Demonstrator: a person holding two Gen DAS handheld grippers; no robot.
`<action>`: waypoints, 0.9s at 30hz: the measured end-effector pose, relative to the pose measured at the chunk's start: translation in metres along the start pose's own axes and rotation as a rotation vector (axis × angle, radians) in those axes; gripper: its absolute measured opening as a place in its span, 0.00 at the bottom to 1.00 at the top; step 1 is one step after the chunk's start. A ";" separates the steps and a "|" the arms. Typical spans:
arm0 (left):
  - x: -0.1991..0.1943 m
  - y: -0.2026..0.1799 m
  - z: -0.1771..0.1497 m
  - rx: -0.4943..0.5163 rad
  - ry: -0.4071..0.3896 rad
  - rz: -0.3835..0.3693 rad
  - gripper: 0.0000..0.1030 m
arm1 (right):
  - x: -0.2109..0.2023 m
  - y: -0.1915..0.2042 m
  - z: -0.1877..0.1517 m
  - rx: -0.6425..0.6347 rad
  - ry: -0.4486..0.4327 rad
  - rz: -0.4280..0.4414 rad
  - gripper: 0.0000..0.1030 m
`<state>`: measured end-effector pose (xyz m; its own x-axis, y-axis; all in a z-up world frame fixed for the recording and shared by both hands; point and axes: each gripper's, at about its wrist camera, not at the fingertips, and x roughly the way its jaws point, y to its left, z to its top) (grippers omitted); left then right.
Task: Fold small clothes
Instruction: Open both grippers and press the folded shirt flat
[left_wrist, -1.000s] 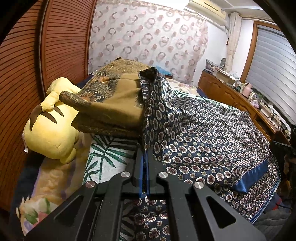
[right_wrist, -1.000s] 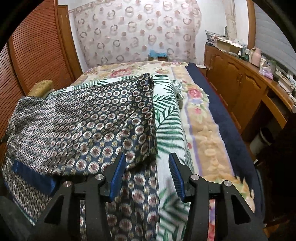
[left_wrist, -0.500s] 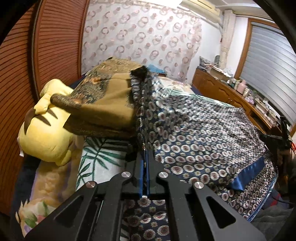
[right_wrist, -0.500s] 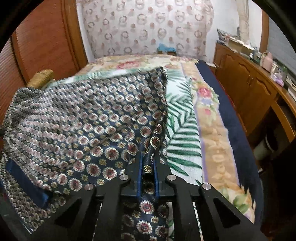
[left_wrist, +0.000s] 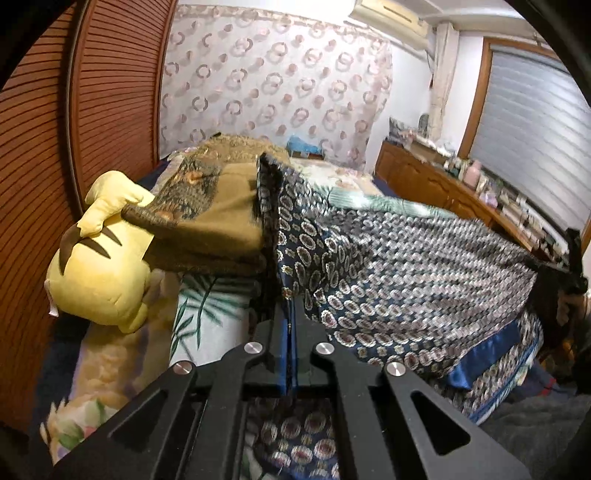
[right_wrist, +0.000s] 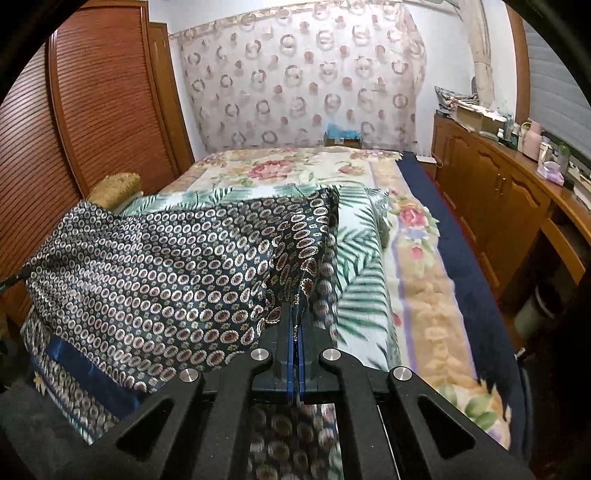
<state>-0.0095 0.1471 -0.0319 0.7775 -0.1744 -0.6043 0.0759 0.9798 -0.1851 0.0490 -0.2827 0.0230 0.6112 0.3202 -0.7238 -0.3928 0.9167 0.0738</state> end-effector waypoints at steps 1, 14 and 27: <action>0.000 0.000 -0.003 0.004 0.012 0.004 0.01 | -0.004 0.000 -0.004 -0.003 0.007 -0.005 0.01; -0.008 0.002 -0.021 0.034 0.073 0.041 0.01 | -0.002 0.000 -0.012 -0.031 0.079 -0.060 0.01; -0.002 0.009 -0.016 0.011 0.055 0.074 0.46 | 0.016 0.042 0.022 -0.112 -0.009 -0.052 0.57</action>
<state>-0.0199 0.1544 -0.0446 0.7456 -0.1061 -0.6579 0.0262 0.9912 -0.1301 0.0578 -0.2333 0.0297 0.6391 0.2752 -0.7182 -0.4338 0.9001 -0.0412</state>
